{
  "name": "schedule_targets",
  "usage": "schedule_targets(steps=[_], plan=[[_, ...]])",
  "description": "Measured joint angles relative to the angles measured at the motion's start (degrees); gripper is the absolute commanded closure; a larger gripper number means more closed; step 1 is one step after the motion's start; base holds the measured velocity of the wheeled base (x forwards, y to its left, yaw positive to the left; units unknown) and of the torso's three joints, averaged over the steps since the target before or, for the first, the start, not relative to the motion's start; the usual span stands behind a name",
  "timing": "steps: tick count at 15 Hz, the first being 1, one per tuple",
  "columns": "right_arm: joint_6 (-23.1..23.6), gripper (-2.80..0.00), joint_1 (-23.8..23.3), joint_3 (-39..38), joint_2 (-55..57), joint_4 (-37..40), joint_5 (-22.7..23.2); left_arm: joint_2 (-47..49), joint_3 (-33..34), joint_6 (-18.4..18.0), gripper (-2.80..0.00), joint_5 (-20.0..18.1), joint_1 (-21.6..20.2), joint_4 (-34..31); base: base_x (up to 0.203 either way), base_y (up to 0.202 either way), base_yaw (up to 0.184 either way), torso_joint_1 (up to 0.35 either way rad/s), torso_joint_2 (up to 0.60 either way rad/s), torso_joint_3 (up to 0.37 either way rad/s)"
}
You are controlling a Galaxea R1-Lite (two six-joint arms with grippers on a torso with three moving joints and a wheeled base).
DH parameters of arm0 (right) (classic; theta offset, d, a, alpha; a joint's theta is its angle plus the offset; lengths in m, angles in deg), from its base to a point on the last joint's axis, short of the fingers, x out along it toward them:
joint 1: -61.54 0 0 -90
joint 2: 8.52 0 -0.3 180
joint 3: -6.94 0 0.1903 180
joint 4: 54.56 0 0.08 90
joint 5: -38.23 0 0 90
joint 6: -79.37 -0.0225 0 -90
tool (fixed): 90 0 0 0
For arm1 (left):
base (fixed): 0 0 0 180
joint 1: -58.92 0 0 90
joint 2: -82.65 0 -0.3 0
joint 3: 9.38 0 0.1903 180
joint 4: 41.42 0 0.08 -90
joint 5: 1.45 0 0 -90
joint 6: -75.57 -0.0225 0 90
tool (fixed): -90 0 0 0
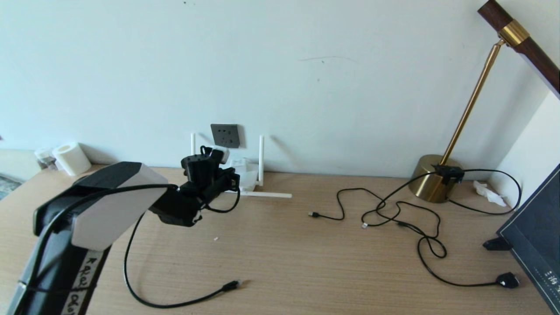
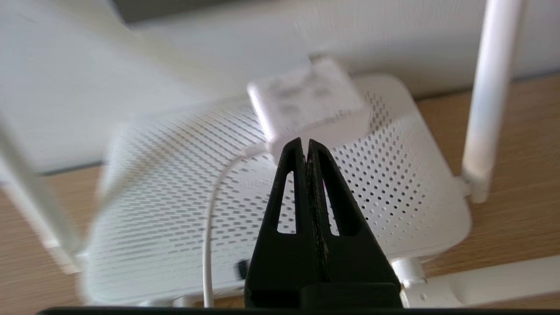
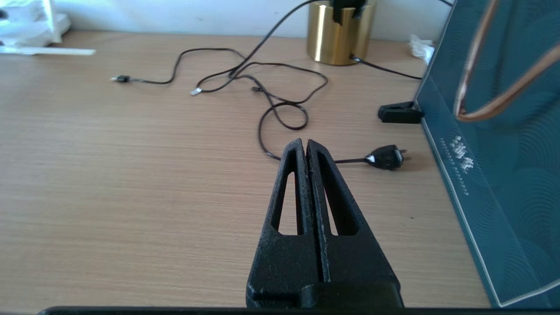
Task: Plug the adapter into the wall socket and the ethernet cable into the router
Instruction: Plug plug into socket
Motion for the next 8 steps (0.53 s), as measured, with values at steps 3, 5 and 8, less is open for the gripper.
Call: schedule_targets(steps=[3, 5, 8], plan=[[0.00, 0.00, 0.00, 0.00, 0.00, 0.00, 0.05, -8.41, 7.94, 0.09, 0.00, -0.72, 0.05, -1.55, 0.000, 0.000, 0.000, 0.000, 0.00, 0.000], [-0.02, 0.00, 0.06, 0.00, 0.00, 0.02, 0.02, -15.15, 14.57, 0.09, 0.00, -0.98, 0.22, -3.47, 0.000, 0.000, 0.000, 0.000, 0.00, 0.000], [-0.01, 0.00, 0.02, 0.00, 0.00, 0.00, 0.02, -23.78, 24.14, 0.11, 0.00, -1.03, 0.13, -6.18, 0.000, 0.000, 0.000, 0.000, 0.00, 0.000]])
